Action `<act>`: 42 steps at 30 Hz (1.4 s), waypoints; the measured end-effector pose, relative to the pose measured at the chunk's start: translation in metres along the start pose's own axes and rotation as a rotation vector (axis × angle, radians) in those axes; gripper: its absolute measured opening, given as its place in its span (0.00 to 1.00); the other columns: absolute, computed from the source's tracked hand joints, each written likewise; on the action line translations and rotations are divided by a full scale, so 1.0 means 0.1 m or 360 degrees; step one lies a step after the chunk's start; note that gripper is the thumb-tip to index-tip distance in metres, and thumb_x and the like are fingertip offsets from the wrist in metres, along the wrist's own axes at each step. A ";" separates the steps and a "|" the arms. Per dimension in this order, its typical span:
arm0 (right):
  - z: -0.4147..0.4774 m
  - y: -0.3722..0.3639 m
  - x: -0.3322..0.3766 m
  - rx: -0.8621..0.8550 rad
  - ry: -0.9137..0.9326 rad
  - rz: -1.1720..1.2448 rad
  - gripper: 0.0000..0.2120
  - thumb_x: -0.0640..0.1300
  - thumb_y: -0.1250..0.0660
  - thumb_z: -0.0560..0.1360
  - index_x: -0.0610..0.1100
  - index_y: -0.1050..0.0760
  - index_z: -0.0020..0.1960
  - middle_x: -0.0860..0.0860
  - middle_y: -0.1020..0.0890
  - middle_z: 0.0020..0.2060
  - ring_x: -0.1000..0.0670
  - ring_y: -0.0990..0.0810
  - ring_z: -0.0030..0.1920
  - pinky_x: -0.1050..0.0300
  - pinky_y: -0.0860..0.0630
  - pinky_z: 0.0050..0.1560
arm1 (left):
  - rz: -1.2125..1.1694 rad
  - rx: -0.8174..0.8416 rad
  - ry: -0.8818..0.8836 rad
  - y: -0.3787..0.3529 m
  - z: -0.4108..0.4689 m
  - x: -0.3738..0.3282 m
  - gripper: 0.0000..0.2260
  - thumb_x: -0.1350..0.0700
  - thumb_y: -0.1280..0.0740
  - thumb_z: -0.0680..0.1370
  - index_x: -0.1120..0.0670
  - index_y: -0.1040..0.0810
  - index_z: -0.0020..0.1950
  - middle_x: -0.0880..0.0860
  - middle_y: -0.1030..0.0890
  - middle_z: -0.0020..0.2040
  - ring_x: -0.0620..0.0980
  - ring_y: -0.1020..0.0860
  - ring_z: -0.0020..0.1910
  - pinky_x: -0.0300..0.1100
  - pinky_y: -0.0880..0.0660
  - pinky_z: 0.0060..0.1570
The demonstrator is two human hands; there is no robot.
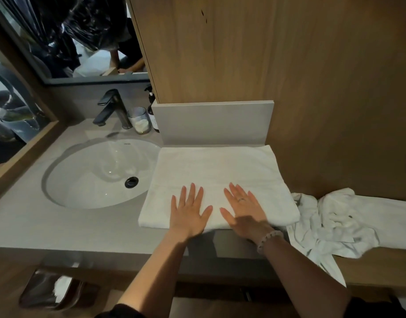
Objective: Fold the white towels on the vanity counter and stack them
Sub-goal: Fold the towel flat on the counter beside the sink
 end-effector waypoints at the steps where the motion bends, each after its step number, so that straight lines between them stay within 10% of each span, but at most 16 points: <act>1: -0.02 0.01 -0.10 0.0069 -0.0064 0.0010 0.36 0.67 0.66 0.75 0.50 0.58 0.77 0.53 0.59 0.76 0.50 0.59 0.76 0.56 0.68 0.69 | -0.0004 -0.0002 0.0044 0.00 -0.01 0.05 0.29 0.38 0.59 0.79 0.47 0.64 0.76 0.49 0.67 0.76 0.53 0.66 0.75 0.54 0.67 0.71; 6: -0.14 0.15 -0.46 0.0194 -0.0264 0.0015 0.50 0.74 0.76 0.61 0.50 0.61 0.77 0.53 0.62 0.76 0.52 0.64 0.75 0.57 0.68 0.68 | 0.0011 0.0097 0.0301 0.07 -0.11 0.46 0.29 0.38 0.59 0.79 0.48 0.65 0.76 0.49 0.67 0.76 0.53 0.67 0.75 0.54 0.66 0.72; 16: -0.06 0.24 -0.56 0.0491 -0.0357 -0.0092 0.33 0.63 0.56 0.79 0.48 0.60 0.77 0.50 0.60 0.76 0.48 0.62 0.76 0.45 0.63 0.74 | -0.0023 0.0272 0.0312 0.19 -0.11 0.57 0.30 0.41 0.55 0.81 0.53 0.62 0.77 0.54 0.64 0.77 0.57 0.62 0.76 0.53 0.59 0.74; 21: 0.23 0.56 -0.44 0.0276 -0.0276 -0.0123 0.27 0.56 0.48 0.79 0.46 0.44 0.75 0.49 0.40 0.74 0.47 0.44 0.75 0.46 0.51 0.74 | -0.0066 0.0116 0.0293 0.44 0.08 0.44 0.22 0.45 0.45 0.79 0.58 0.34 0.68 0.57 0.35 0.70 0.56 0.38 0.70 0.51 0.38 0.68; 26: 0.60 0.79 -0.32 0.0127 -0.0280 -0.0064 0.27 0.50 0.43 0.78 0.45 0.45 0.75 0.49 0.40 0.74 0.48 0.45 0.74 0.51 0.46 0.73 | -0.0447 -0.0139 0.0385 0.59 0.23 0.58 0.18 0.52 0.40 0.78 0.55 0.30 0.66 0.55 0.28 0.65 0.56 0.32 0.65 0.47 0.33 0.62; 35: 0.91 0.97 -1.05 0.0021 -0.1119 0.0035 0.20 0.42 0.38 0.74 0.43 0.33 0.66 0.44 0.26 0.63 0.42 0.31 0.64 0.51 0.32 0.61 | -0.1296 -0.0375 0.0743 0.84 0.78 1.34 0.19 0.57 0.35 0.78 0.62 0.29 0.67 0.59 0.25 0.64 0.57 0.26 0.62 0.41 0.34 0.61; 42: 1.07 0.73 -1.29 0.0140 -0.1358 0.0531 0.26 0.39 0.39 0.75 0.38 0.40 0.71 0.39 0.29 0.66 0.39 0.29 0.66 0.51 0.29 0.60 | -0.1913 -0.0206 0.0853 0.81 1.26 1.29 0.20 0.64 0.36 0.78 0.64 0.34 0.69 0.57 0.23 0.37 0.50 0.24 0.33 0.34 0.28 0.29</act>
Point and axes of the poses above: each hand's wrist, its own z-axis towards the middle knuckle, its own y-axis out of the back of the hand, x = y × z, the point moved 5 cm from there along z, towards the middle knuckle
